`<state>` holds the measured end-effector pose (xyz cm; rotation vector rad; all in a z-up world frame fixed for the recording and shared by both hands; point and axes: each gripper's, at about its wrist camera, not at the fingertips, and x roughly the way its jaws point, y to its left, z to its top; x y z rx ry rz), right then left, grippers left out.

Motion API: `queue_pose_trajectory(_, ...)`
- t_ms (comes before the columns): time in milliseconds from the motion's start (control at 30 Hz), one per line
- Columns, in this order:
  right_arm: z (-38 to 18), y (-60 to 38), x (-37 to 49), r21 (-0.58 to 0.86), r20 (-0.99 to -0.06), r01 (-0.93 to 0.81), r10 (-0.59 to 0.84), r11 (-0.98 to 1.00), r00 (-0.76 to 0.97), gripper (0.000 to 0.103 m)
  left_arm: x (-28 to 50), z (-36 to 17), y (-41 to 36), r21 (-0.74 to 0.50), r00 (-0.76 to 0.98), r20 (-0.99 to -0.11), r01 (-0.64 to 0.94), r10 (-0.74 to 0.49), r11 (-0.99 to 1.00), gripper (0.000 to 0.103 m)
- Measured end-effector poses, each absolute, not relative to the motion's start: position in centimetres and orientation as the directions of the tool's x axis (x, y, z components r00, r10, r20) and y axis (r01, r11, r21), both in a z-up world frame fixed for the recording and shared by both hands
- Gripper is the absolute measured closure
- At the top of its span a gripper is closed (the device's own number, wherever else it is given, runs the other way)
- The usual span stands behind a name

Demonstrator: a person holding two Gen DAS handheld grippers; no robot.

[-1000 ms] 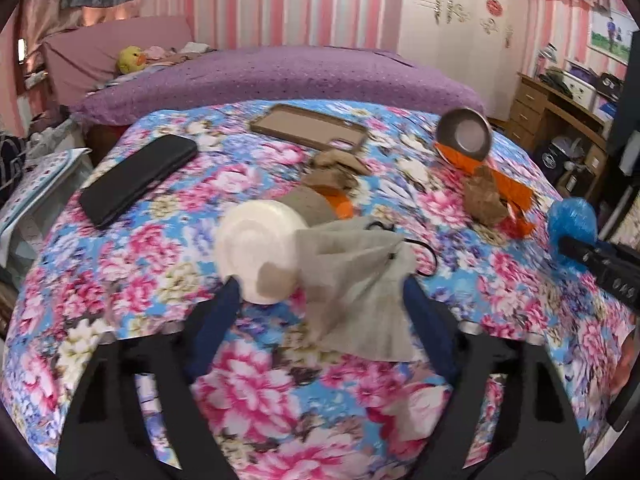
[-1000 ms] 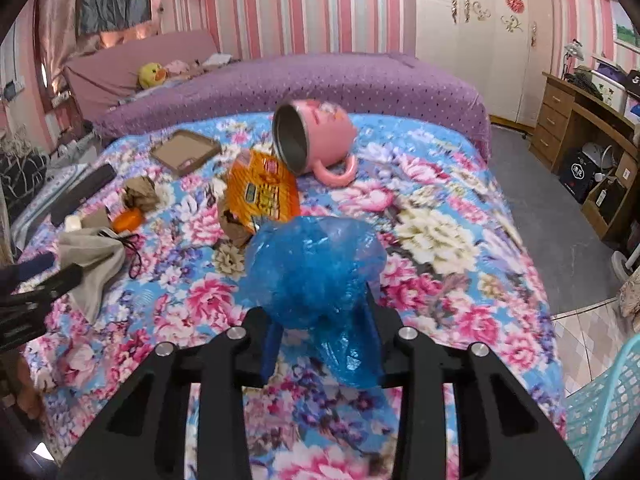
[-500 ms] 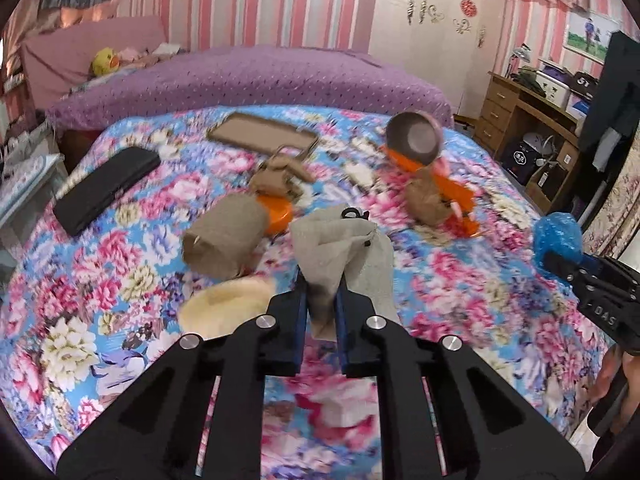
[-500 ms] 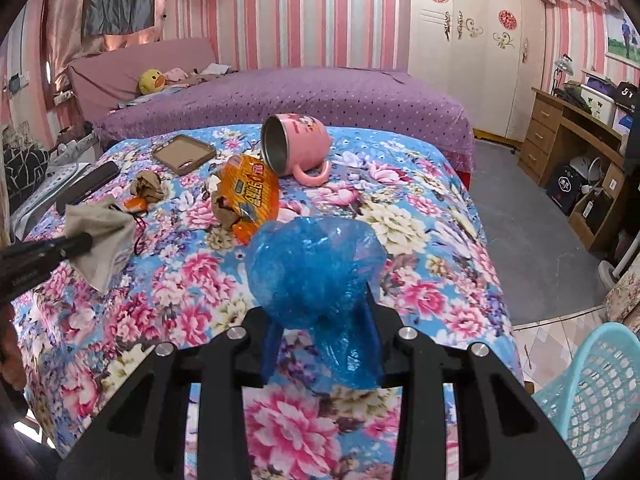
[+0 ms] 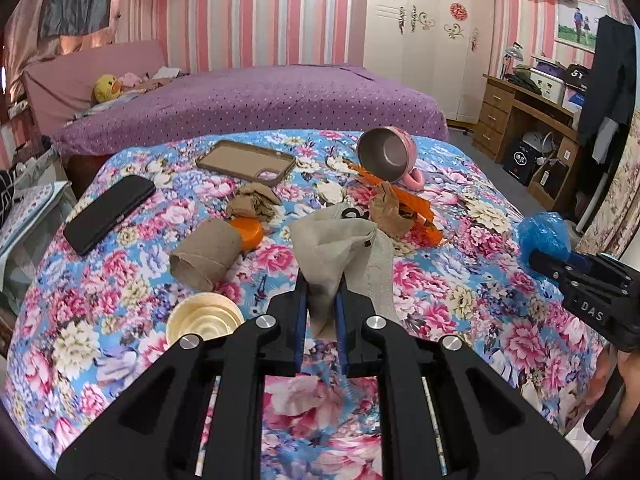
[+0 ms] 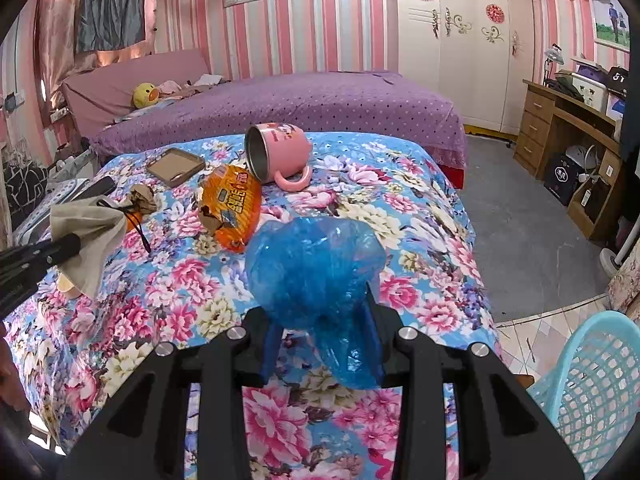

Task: Collect trash
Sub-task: 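Carry the blue bag and beige pouch over the blue basket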

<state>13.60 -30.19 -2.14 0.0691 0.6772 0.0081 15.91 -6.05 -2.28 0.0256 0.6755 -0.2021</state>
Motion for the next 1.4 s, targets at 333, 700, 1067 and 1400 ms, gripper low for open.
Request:
queue_pose_trajectory(333,-1.6,-31.1,12.8,0.111,-0.607,0.012,0.059,0.994,0.793,0.068,15.3,-2.4,-7.3,-0.027,0.77,-0.624,0.151,-0.135,0.988,0.092)
queue_pose_trajectory(700,0.1,-32.9,10.4,0.1,-0.588,0.031,0.034,0.995,0.808,0.068,13.3,-0.1,-10.2,-0.032,0.783,-0.595,0.198,-0.178,0.98,0.092)
queue_pose_trajectory(1067,2.6,-43.0,2.9,0.006,-0.588,0.193,-0.152,0.981,0.794,0.067,10.8,1.7,-19.3,-0.058,0.746,-0.586,0.351,-0.316,0.935,0.092)
queue_pose_trajectory(1400,3.2,-51.9,-2.0,-0.034,-0.582,0.36,-0.312,0.932,0.751,0.067,7.2,1.5,-30.7,-0.095,0.649,-0.592,0.532,-0.477,0.841,0.092)
